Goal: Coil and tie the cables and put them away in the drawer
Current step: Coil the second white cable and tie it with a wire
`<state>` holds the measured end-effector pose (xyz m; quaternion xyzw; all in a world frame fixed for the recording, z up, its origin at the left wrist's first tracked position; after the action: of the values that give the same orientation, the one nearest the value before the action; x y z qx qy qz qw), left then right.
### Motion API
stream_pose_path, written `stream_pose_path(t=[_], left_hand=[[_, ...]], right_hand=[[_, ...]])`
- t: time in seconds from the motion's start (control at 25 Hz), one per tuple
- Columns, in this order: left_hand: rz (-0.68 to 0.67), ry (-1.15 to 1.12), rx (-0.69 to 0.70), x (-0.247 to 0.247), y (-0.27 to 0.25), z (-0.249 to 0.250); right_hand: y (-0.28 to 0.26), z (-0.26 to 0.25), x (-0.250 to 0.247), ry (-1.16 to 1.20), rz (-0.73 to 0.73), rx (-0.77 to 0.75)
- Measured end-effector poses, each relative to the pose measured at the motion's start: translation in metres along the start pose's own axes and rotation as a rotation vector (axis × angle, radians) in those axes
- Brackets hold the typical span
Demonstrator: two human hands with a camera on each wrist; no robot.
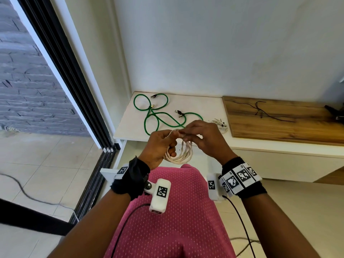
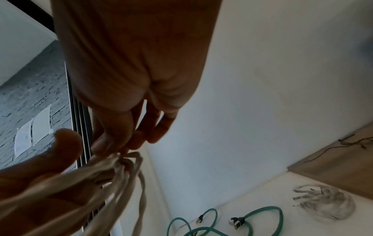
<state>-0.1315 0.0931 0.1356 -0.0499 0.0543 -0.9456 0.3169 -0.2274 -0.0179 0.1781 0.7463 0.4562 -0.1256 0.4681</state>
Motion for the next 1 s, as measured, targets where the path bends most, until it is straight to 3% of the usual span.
stream_pose_path(t=[0.2,0.28,0.52,0.64,0.72,0.8,0.92,1.0], left_hand=[[0.043,-0.346,-0.130,-0.008,0.001,-0.001],[0.027,-0.412,-0.123,-0.004,-0.002,0.004],[0.031,-0.415,-0.092,-0.004,0.004,0.013],[0.017,-0.254,-0.038,-0.005,0.005,0.013],[0.023,-0.144,0.004,-0.006,0.006,0.013],[-0.025,0.007,0.071,-0.006,0.007,0.015],[-0.192,0.250,0.185,0.005,0.001,0.022],[-0.224,0.255,0.215,0.009,-0.004,0.025]], right_hand=[[-0.009,0.004,-0.017,0.137,0.389,0.186],[-0.008,0.004,-0.019,0.170,0.424,0.201],[-0.006,-0.006,-0.012,-0.053,0.276,-0.008],[-0.007,-0.006,-0.010,-0.100,0.234,-0.014],[-0.006,-0.004,-0.011,-0.003,0.209,0.095],[-0.006,0.003,-0.010,0.235,0.159,0.329],[-0.009,0.011,0.004,0.539,-0.069,0.635],[-0.014,0.011,0.015,0.780,-0.217,0.730]])
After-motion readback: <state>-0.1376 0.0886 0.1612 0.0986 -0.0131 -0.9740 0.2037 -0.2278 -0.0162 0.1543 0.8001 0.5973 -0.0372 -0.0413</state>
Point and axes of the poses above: each hand's wrist, its own y-axis towards the middle knuckle, its own x-axis out of the palm, z = x × y, the point moved 5 cm from there along y, towards the middle knuckle, and after that the axes turned 10 degrees about y, right-handed, at the moved point
